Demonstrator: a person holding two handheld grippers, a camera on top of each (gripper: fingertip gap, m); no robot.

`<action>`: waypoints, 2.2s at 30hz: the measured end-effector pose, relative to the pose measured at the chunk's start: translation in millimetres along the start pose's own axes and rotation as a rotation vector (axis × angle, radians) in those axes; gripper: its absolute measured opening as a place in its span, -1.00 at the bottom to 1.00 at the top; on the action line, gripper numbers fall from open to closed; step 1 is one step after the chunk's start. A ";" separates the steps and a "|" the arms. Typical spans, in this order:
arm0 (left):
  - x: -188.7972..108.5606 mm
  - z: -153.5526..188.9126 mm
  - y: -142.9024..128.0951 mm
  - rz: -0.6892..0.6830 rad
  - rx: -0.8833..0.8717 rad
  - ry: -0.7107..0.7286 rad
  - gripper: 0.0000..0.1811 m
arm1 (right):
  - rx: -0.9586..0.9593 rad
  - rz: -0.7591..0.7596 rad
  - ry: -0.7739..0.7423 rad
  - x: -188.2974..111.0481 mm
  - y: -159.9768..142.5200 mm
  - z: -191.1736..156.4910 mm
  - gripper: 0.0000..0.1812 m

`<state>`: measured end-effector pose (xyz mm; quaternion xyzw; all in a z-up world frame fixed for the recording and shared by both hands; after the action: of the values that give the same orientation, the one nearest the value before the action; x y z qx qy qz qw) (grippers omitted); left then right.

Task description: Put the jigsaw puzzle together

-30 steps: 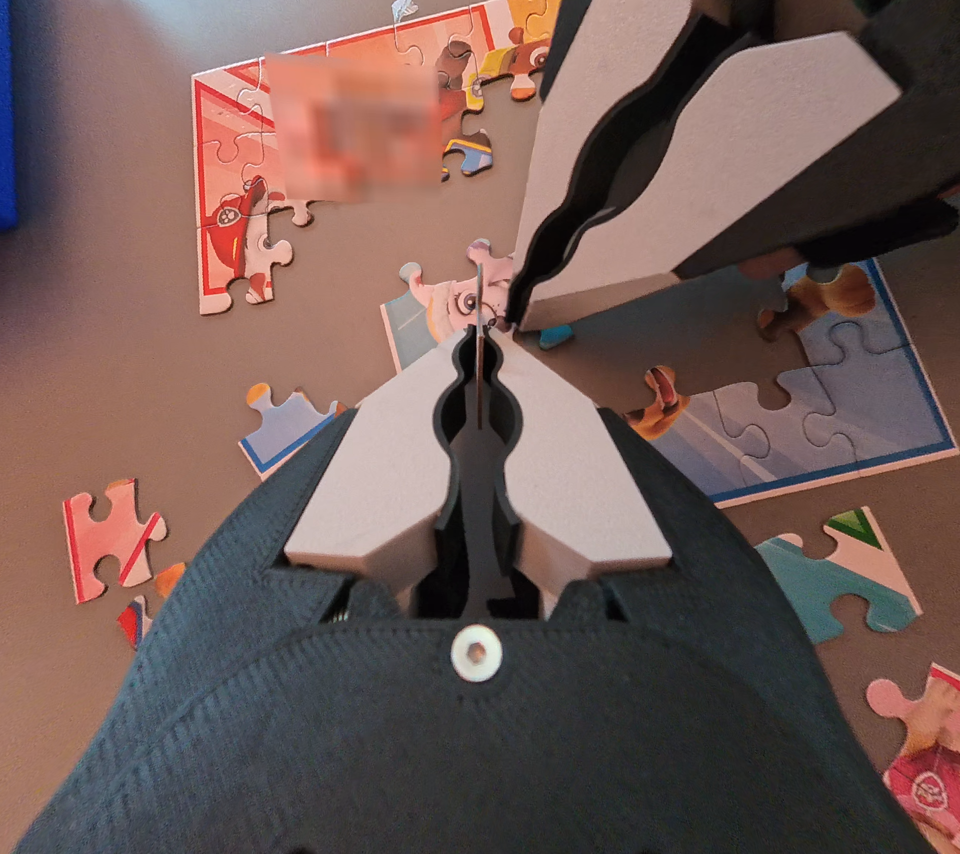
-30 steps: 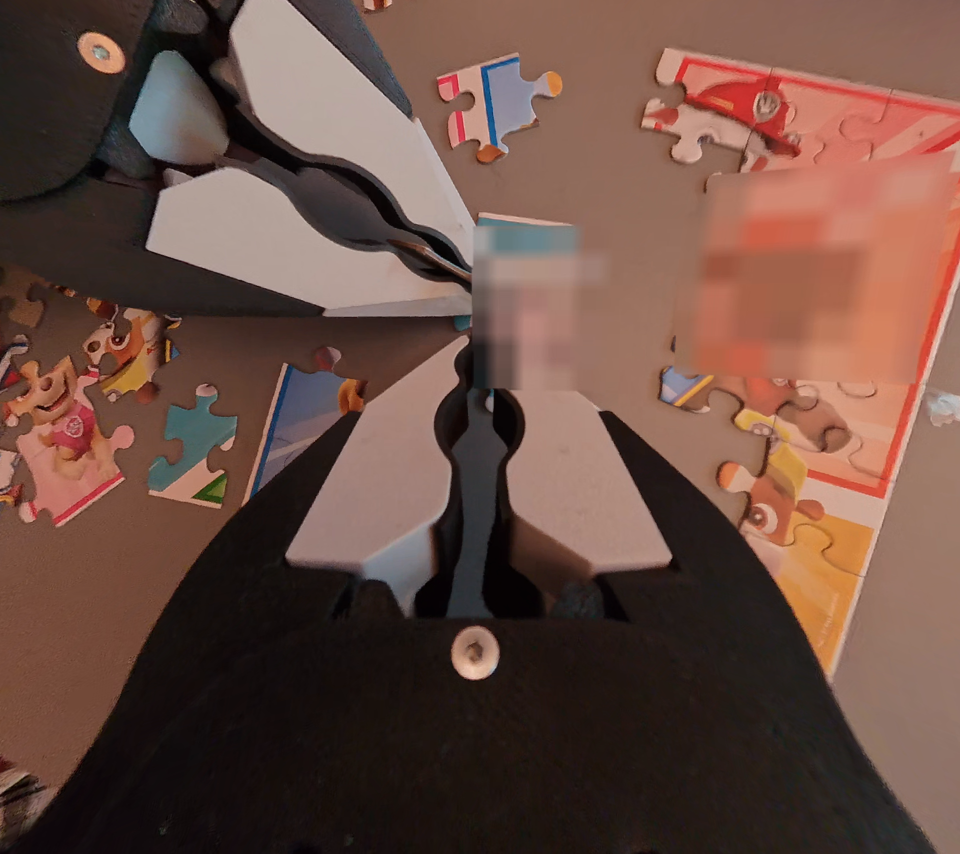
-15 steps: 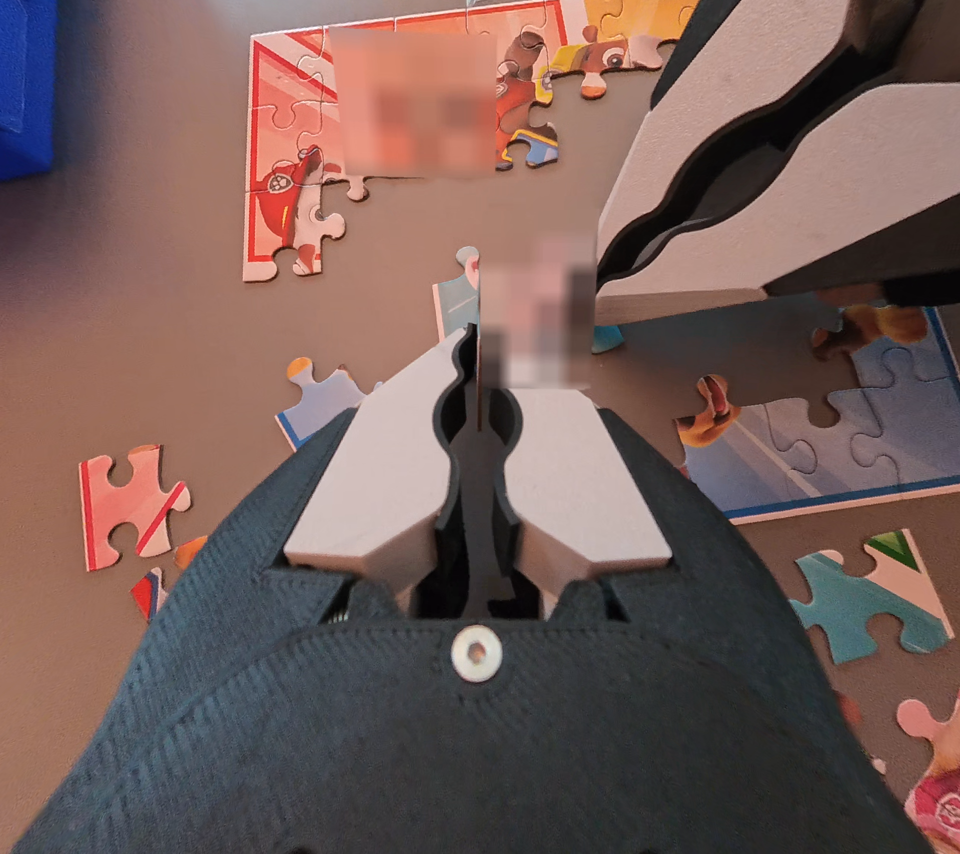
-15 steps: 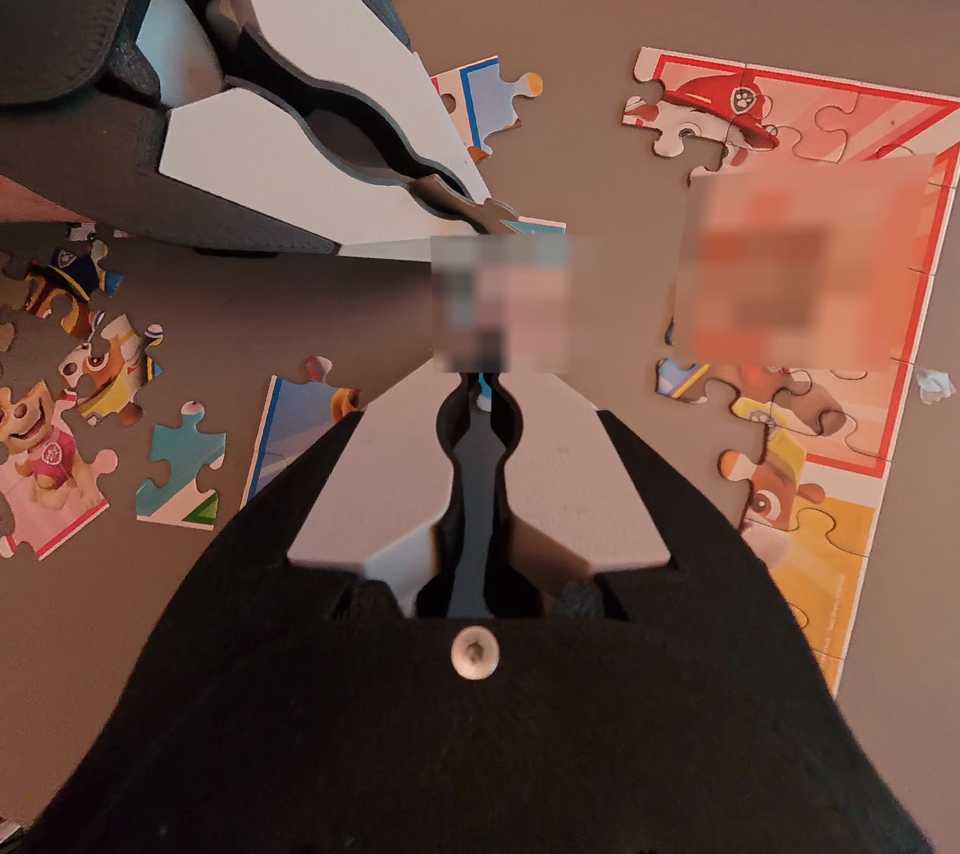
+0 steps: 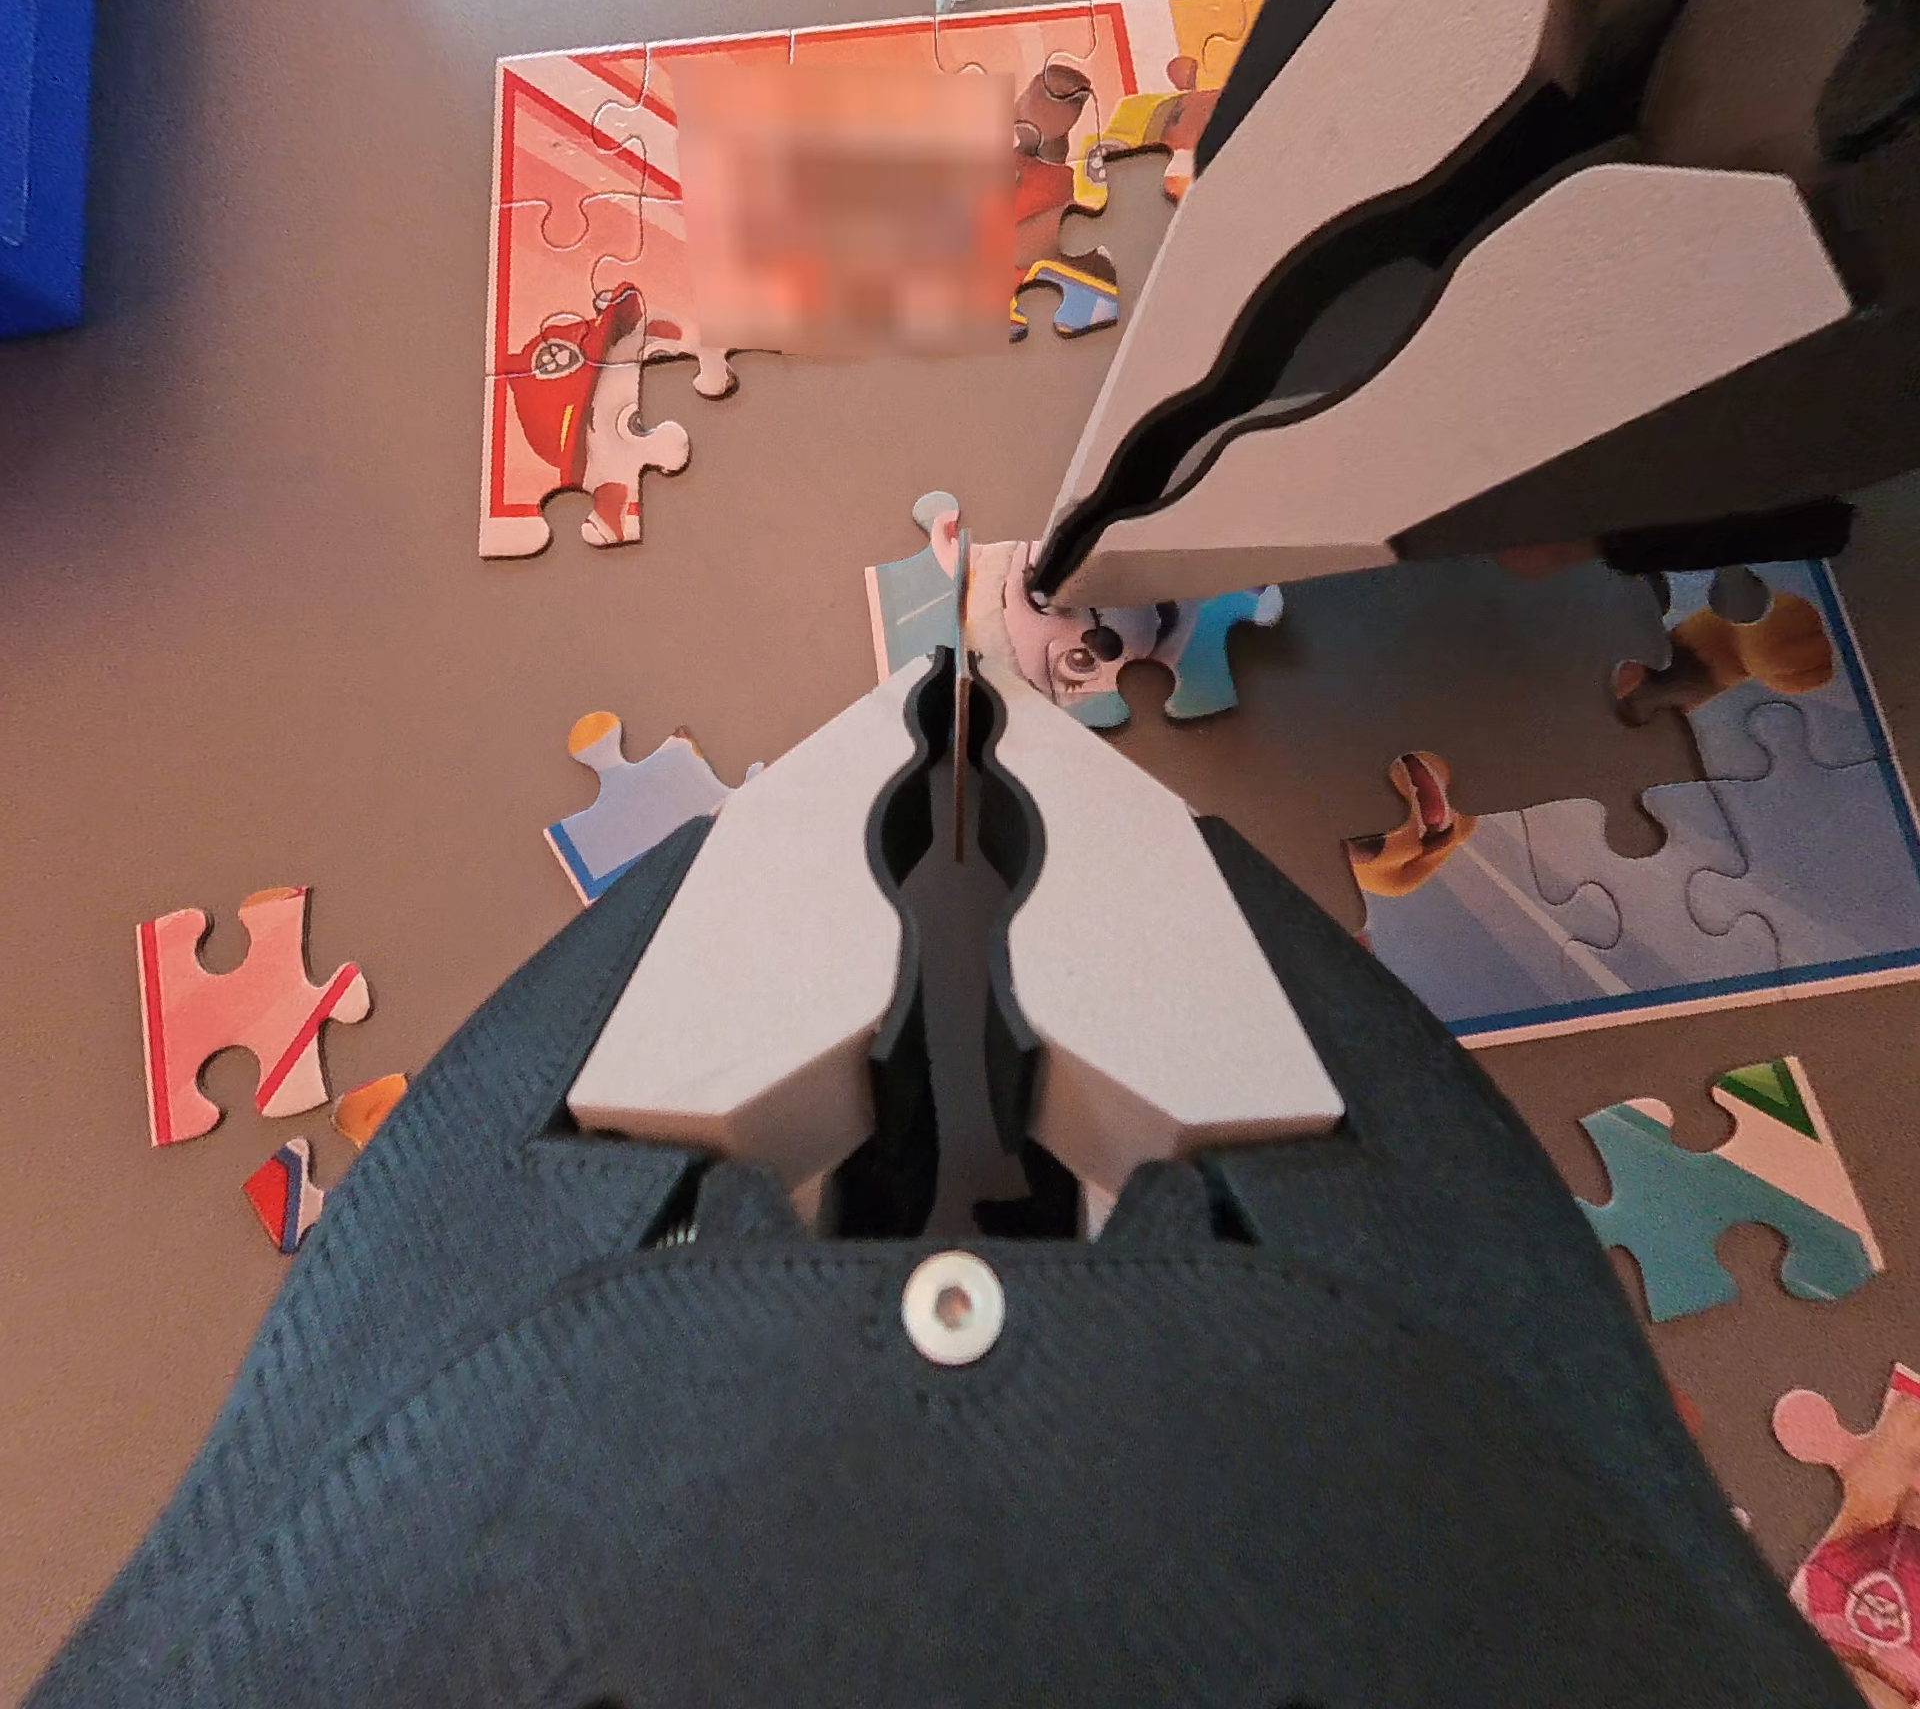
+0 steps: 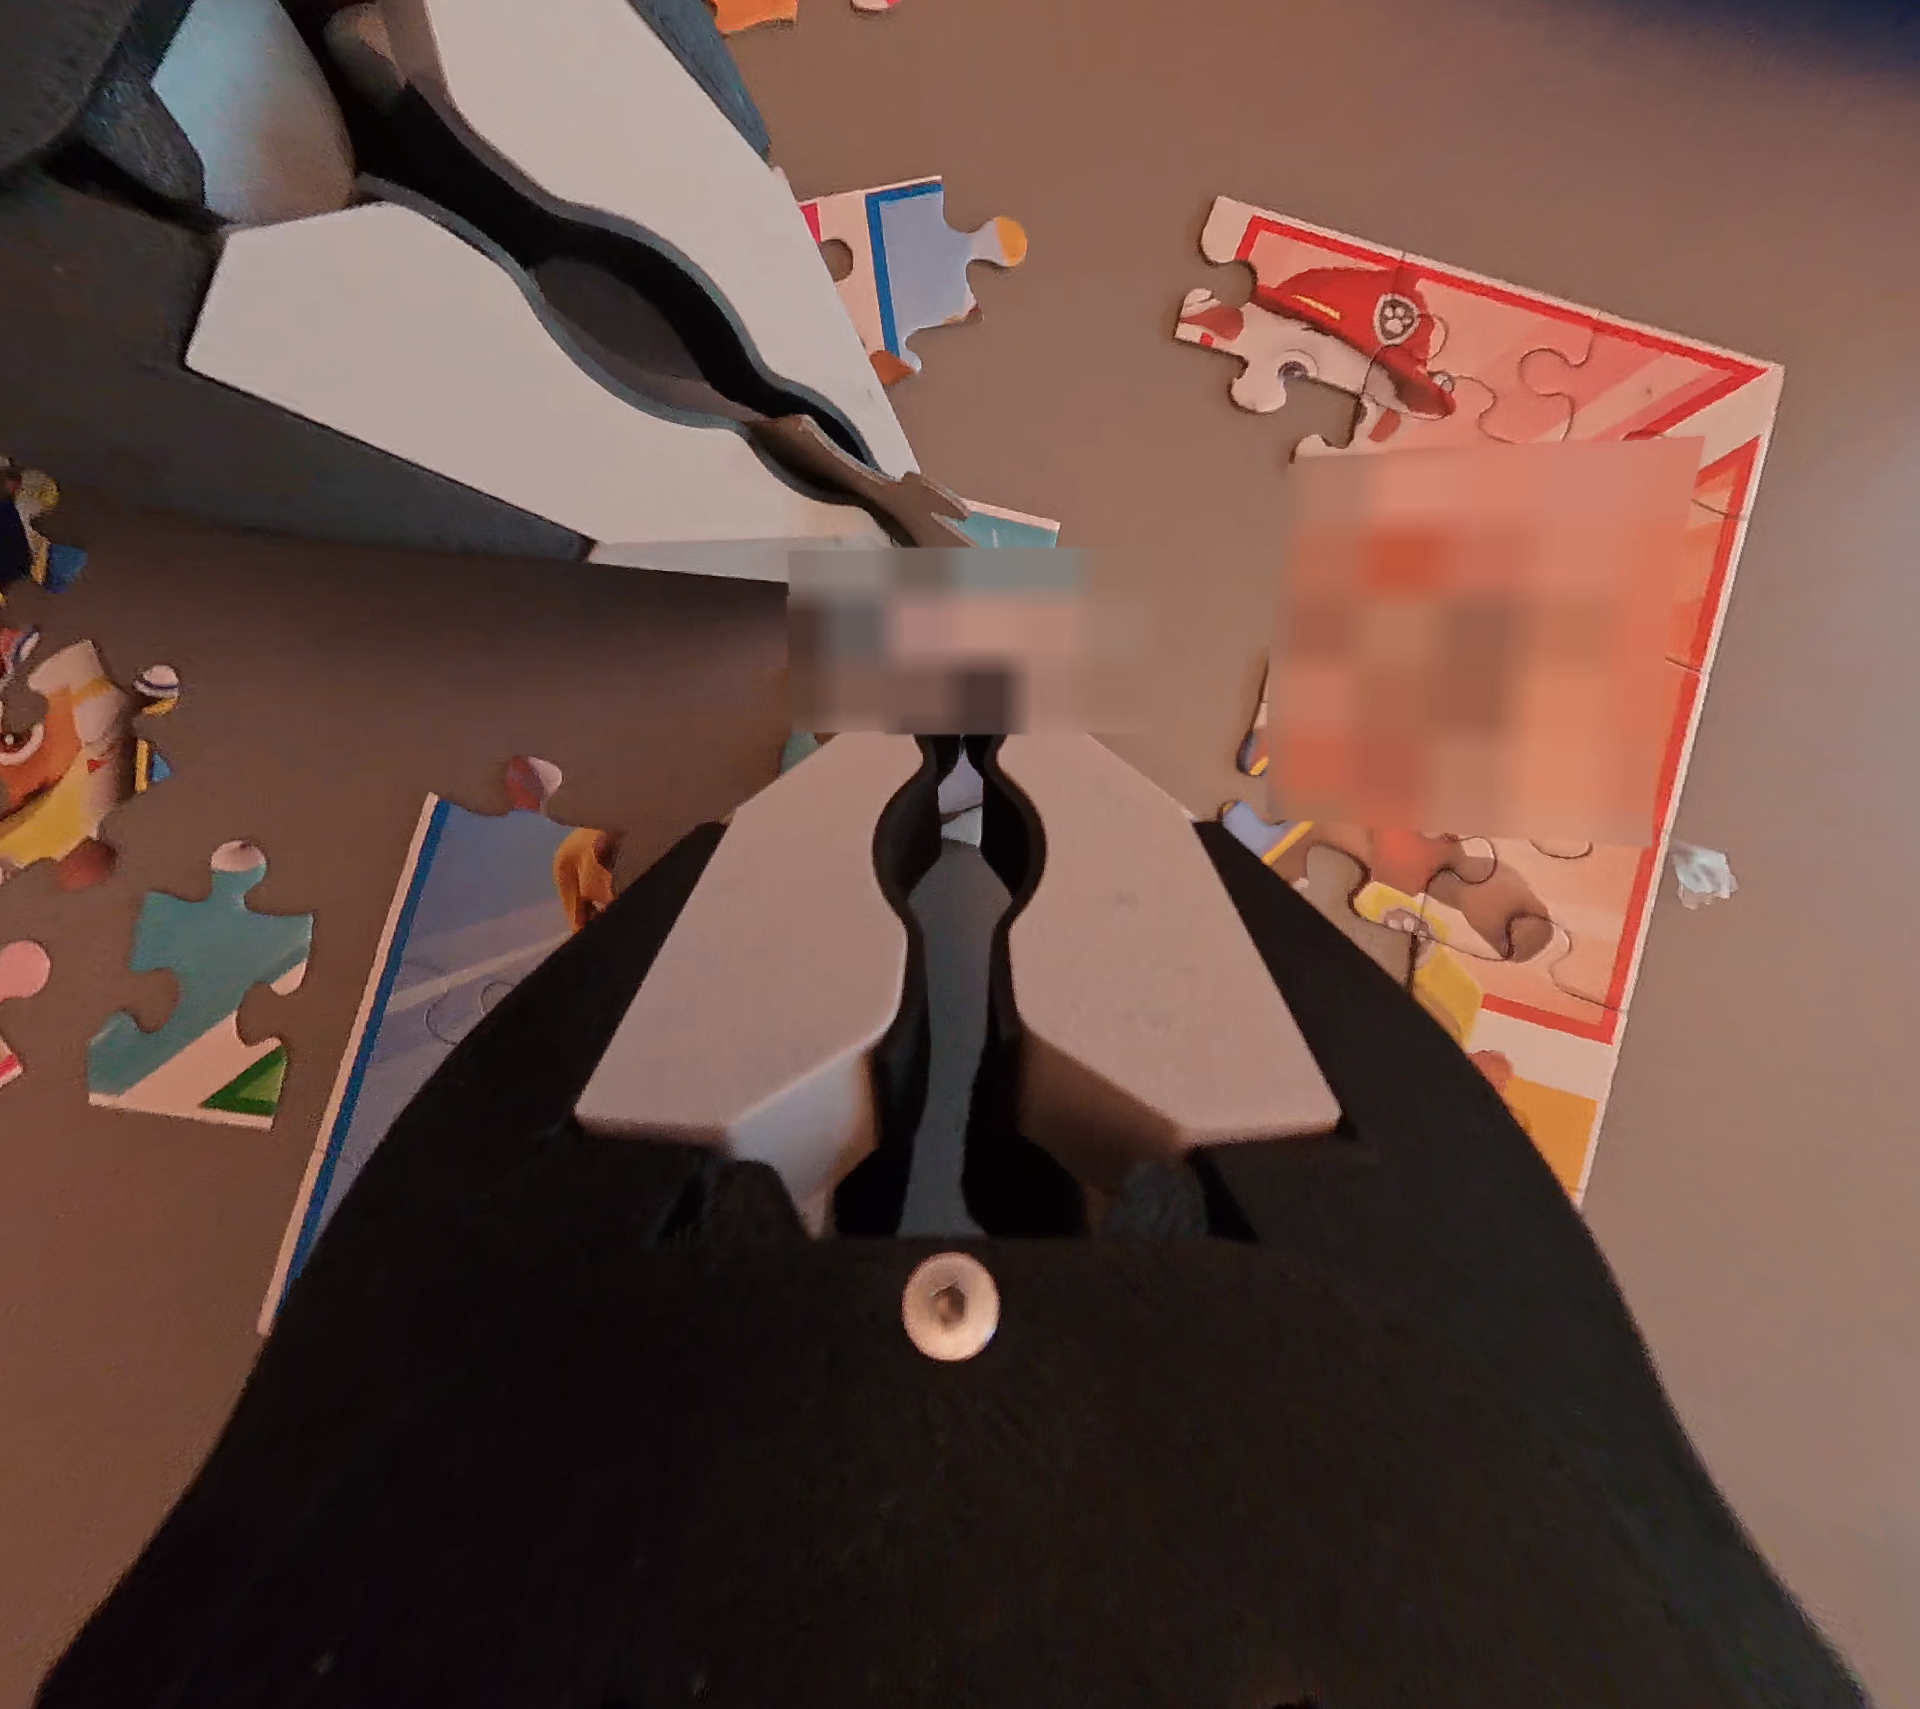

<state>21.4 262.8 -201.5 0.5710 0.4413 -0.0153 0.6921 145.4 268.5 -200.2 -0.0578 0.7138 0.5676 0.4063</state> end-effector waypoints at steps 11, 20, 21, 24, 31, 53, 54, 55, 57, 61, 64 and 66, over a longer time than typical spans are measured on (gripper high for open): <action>0.0 -0.2 0.0 0.001 -0.013 0.000 -0.99 | -0.130 0.001 -0.052 -2.4 3.5 -15.0 -1.00; 0.5 -0.8 1.5 -0.012 -0.015 -0.005 -0.99 | -0.105 0.007 0.009 -4.8 9.8 -8.4 -1.00; 0.7 -1.0 1.6 -0.012 -0.019 -0.007 -1.00 | -0.101 0.011 0.007 -5.5 9.8 -6.8 -1.00; 1.1 -1.5 1.9 -0.011 -0.025 -0.010 -1.00 | -0.083 -0.038 0.010 -1.1 3.2 -0.5 -1.00; -1.7 1.3 1.8 0.022 0.022 -0.001 -1.00 | -0.038 0.112 0.034 -20.7 10.1 14.1 -1.00; -52.9 57.2 28.2 0.120 0.828 0.417 -0.76 | -1.195 0.468 -0.390 -72.9 -1.9 -48.5 -1.00; -57.0 58.7 27.4 0.126 0.816 0.400 -0.76 | -1.225 0.470 -0.401 -73.9 -4.2 -50.8 -1.00; -60.8 60.7 26.9 0.132 0.804 0.387 -0.76 | -1.244 0.467 -0.413 -74.3 -6.0 -52.2 -1.00; -68.9 65.5 27.8 0.160 0.789 0.374 -0.79 | -1.266 0.468 -0.411 -74.0 -9.6 -53.0 -1.00; -70.4 76.8 24.3 0.126 0.833 0.323 -0.90 | -1.270 0.464 -0.362 -73.3 -11.8 -50.6 -1.00; -66.1 76.1 20.6 0.088 0.853 0.338 -0.95 | -1.218 0.424 -0.288 -70.0 -9.9 -48.5 -1.00; -65.2 75.6 19.7 0.098 0.838 0.332 -0.94 | -1.183 0.379 -0.270 -66.1 -8.5 -45.8 -1.00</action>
<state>36.9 177.4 -148.4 0.8168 0.4745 -0.0679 0.3210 170.2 201.2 -162.9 -0.0729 0.2198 0.9303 0.2845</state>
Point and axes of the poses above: each gripper's, where its closed fingertips meet, x out along the fingers, y out of its top, z = x × y across the jaws, the point moved 10 cm from there along -x, back along the fingers, and after that the axes turned 9 degrees about z, right-handed, at the moved point
